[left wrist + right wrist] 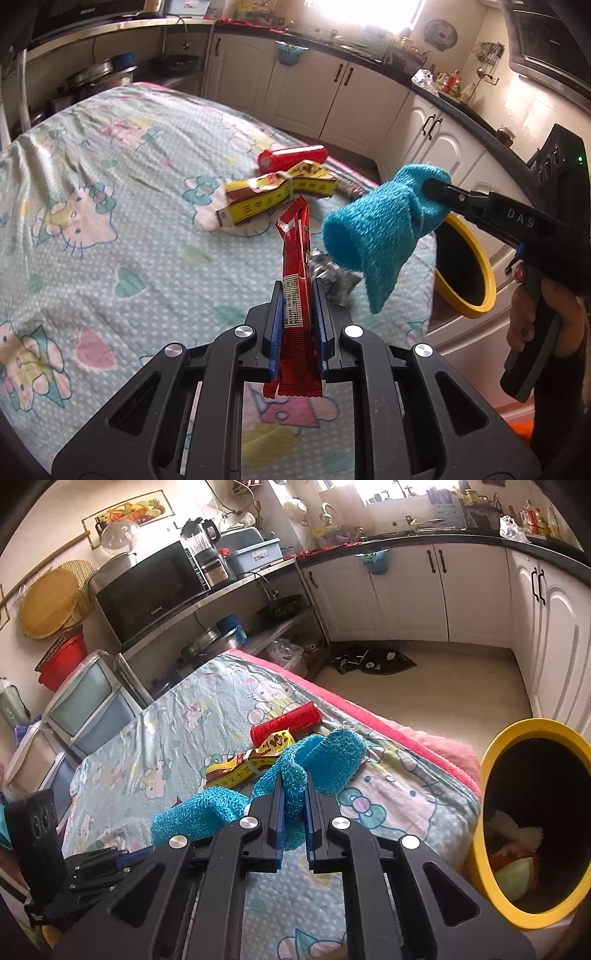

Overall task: Collect trash
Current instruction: 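Carry the red wrapper and blue towel over the yellow bin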

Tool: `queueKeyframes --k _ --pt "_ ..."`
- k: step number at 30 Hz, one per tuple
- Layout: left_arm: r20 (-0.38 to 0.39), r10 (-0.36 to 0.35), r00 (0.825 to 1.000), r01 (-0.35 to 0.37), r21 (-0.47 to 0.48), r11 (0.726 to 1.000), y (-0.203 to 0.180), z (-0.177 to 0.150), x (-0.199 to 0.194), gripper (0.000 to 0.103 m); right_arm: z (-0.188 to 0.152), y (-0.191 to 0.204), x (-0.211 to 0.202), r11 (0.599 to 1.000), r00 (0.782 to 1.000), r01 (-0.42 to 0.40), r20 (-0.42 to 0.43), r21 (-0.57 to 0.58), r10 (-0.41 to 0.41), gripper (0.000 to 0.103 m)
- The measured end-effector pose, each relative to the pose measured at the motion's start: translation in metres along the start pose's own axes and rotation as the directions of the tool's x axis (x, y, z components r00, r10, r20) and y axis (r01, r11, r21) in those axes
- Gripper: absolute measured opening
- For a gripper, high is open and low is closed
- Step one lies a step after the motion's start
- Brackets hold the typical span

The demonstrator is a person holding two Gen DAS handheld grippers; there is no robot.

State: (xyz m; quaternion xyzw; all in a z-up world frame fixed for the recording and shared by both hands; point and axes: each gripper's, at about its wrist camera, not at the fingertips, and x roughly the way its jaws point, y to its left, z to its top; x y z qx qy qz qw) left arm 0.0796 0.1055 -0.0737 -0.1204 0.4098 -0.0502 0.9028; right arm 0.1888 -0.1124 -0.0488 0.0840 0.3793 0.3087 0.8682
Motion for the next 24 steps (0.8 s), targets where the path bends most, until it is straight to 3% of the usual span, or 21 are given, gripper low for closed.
queueKeyframes --k 24 --pt "0.029 -0.099 0.995 0.096 0.087 0.992 -0.070 0.025 0.014 0.010 -0.002 -0.042 -0.070 0.996 0.990 0.079 0.112 0.051 -0.084 0.009"
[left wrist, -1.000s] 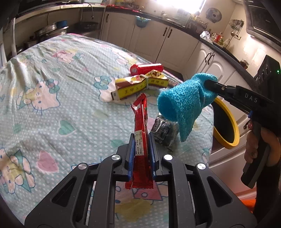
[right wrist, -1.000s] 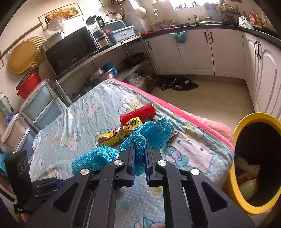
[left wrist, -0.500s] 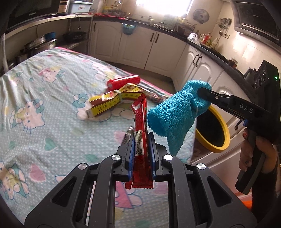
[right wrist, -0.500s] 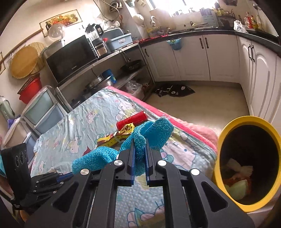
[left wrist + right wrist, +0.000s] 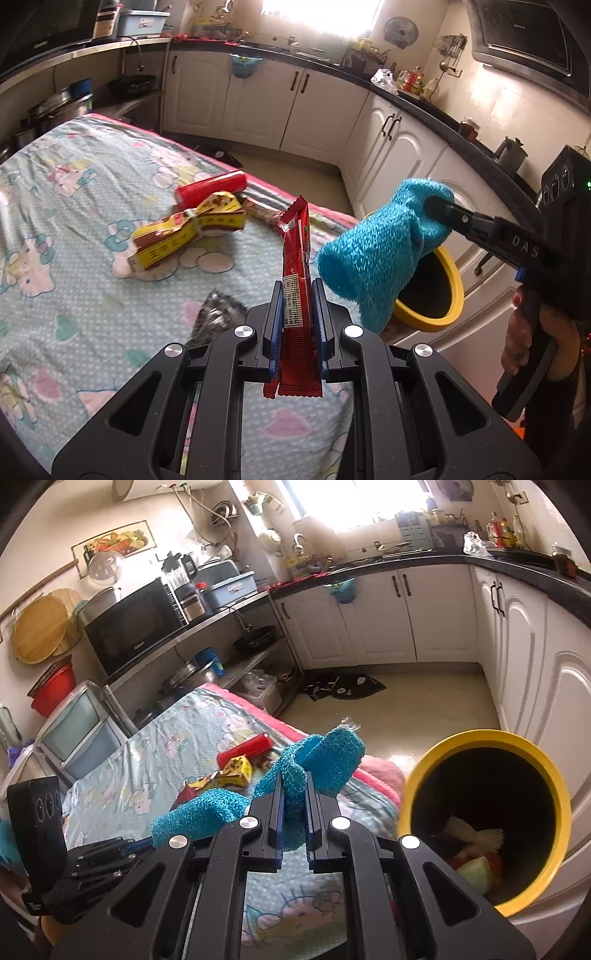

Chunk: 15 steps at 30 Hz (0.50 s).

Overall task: Collect trash
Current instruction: 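Carry the red wrapper and blue towel over the yellow bin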

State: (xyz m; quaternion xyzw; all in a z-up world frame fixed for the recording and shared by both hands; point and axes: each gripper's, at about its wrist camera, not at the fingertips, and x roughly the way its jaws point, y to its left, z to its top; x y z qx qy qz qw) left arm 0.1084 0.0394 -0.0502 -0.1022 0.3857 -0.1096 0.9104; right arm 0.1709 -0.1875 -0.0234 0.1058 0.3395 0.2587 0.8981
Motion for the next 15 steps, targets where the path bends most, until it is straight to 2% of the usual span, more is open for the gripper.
queueKeyframes --k 15 --pt "0.011 -0.070 0.997 0.069 0.041 0.997 -0.039 0.020 0.024 0.010 0.002 -0.038 -0.032 0.993 0.991 0.111 0.071 0.042 -0.113 0.009"
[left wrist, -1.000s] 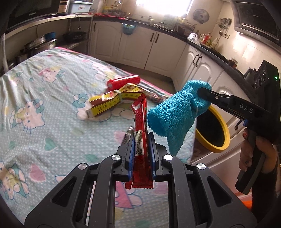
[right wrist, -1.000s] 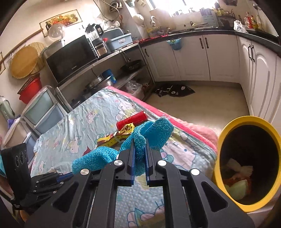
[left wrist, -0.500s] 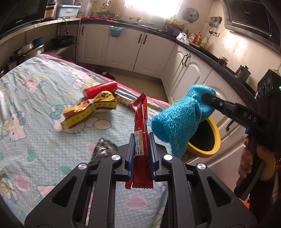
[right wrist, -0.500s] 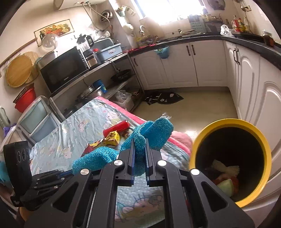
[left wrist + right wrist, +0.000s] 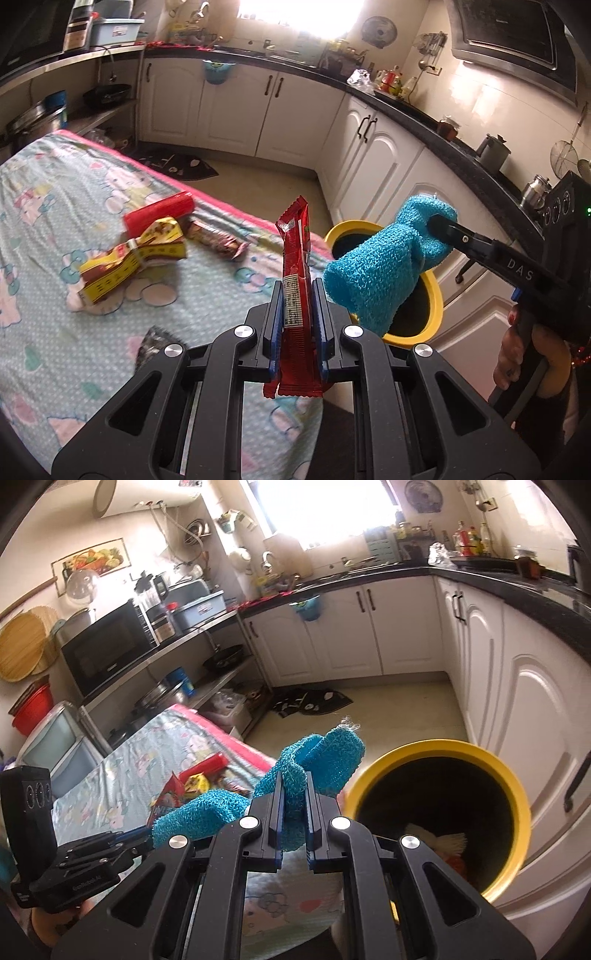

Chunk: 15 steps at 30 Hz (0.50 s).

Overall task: Collect trash
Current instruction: 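Carry the red wrapper and blue towel over the yellow bin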

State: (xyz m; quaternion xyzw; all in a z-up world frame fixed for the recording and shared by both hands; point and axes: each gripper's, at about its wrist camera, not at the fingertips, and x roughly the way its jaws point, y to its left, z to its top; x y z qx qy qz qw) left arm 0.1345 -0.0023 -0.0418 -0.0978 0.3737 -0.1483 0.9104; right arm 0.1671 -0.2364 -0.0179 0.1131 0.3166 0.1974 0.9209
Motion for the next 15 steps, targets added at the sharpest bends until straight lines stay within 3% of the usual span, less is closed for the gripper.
queueKeyframes --k 15 --pt "0.007 -0.058 0.998 0.058 0.053 0.997 -0.040 0.022 0.023 0.010 0.010 -0.050 -0.026 0.987 0.984 0.146 0.090 0.062 -0.151 0.009"
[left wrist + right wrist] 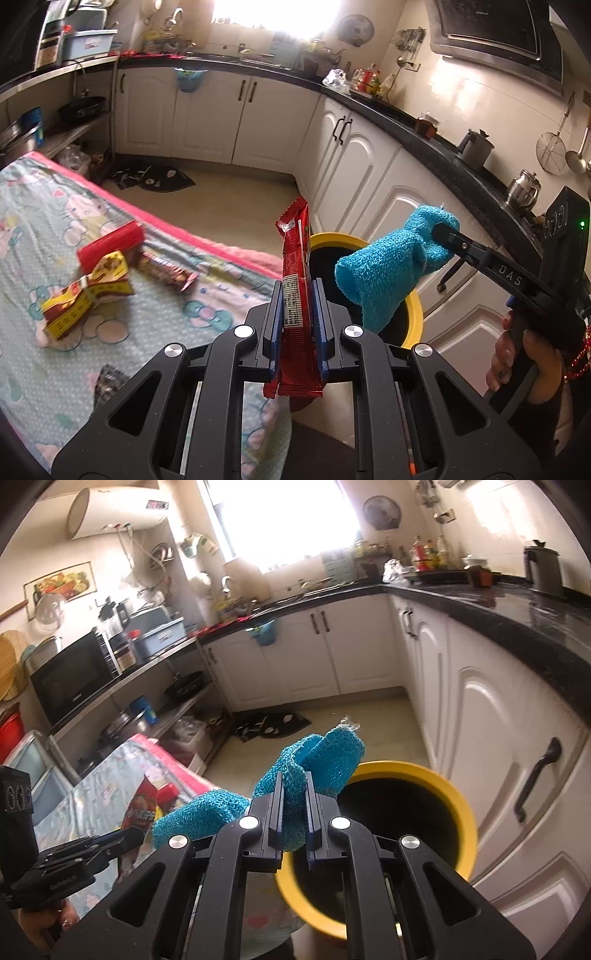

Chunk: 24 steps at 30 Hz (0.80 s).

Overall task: Collect trash
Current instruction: 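Carry the red wrapper and blue towel over the yellow bin, then open both tools to drop the red wrapper and blue towel into the bin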

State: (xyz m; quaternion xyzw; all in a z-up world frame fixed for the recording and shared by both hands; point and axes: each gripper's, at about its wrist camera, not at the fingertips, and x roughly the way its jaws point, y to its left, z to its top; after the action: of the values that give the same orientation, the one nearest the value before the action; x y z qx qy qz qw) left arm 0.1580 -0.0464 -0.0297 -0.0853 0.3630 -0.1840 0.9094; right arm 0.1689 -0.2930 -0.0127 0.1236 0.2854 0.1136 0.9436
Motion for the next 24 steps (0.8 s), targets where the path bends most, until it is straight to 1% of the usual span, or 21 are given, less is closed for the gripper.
queueKeyframes --k 9,15,19,24 --pt "-0.017 -0.037 0.999 0.038 0.042 0.998 -0.026 0.013 0.025 0.010 0.003 -0.030 -0.005 0.993 0.993 0.111 0.046 0.032 -0.112 0.009" --pt "-0.032 -0.055 0.998 0.057 0.057 0.997 -0.041 0.020 0.044 0.010 0.002 -0.048 -0.004 0.982 0.981 0.185 0.060 0.037 -0.187 0.009" --pt "-0.041 -0.063 0.997 0.065 0.063 0.996 -0.047 0.022 0.054 0.010 -0.001 -0.052 -0.004 0.965 0.962 0.260 0.081 0.016 -0.261 0.009" --pt "-0.057 -0.071 0.996 0.075 0.072 0.995 -0.055 0.024 0.067 0.010 -0.007 -0.056 0.005 0.948 0.945 0.319 0.083 -0.008 -0.318 0.009"
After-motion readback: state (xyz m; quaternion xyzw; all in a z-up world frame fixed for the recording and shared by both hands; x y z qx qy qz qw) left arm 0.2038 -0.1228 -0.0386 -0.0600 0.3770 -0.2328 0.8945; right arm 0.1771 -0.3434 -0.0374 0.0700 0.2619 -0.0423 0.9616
